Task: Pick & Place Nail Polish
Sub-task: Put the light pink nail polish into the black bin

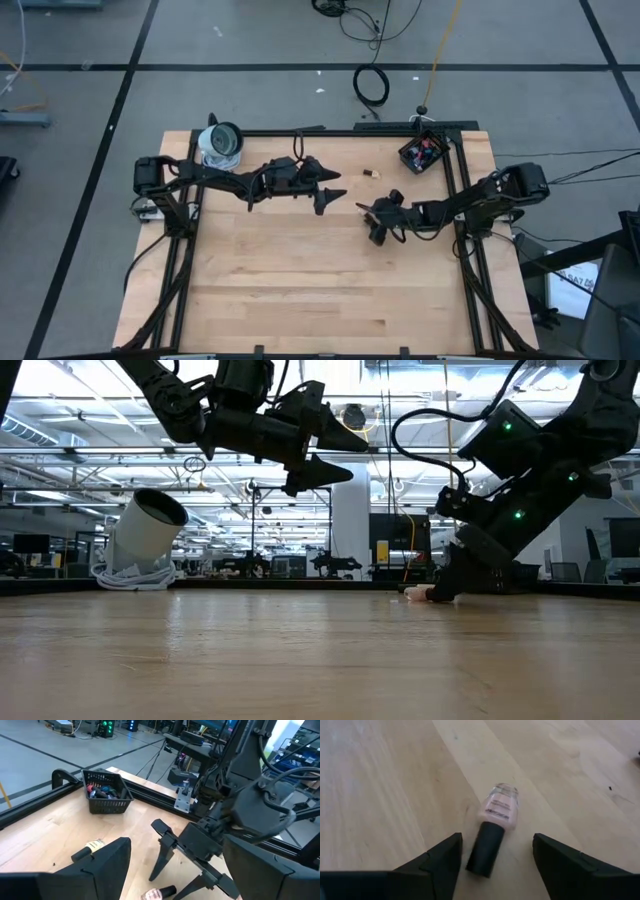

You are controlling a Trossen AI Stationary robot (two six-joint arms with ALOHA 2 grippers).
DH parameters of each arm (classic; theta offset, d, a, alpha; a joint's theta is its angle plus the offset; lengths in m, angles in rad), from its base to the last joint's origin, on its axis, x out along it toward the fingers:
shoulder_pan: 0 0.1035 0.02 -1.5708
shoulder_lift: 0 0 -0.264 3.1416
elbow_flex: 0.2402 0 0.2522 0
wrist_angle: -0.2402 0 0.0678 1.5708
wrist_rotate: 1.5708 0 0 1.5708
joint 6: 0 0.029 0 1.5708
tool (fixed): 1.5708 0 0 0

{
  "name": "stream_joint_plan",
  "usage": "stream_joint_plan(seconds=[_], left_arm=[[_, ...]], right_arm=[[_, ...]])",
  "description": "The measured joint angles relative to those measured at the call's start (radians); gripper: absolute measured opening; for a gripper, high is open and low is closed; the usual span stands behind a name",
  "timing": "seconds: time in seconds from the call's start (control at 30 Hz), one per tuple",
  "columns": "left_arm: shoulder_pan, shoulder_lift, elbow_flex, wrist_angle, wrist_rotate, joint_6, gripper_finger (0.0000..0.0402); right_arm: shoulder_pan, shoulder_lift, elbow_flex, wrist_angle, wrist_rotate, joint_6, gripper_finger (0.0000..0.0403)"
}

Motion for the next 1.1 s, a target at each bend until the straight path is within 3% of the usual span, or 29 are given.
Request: stream_joint_plan(seconds=[0.5,0.7,0.97,1.1], left_arm=[[0.000,0.000,0.000,-0.001,0.000,0.000,0.0301],[0.000,0.000,0.000,-0.001,-0.001,0.000,0.0302],[0.000,0.000,0.000,-0.001,-0.001,-0.001,0.0297],[0.000,0.000,0.000,-0.001,-0.001,-0.001,0.0299]], right_arm=[[0.000,0.000,0.000,0.005,-0.053,-0.102,0.0115],[-0.005,0.000,-0.001,0.015,-0.053,-0.146,0.0049],[-0.029,0.000,-0.002,0.023,-0.041,-0.214,0.0049],[-0.028,-0.023,-0.004,0.012,0.044,-0.346,0.0049]])
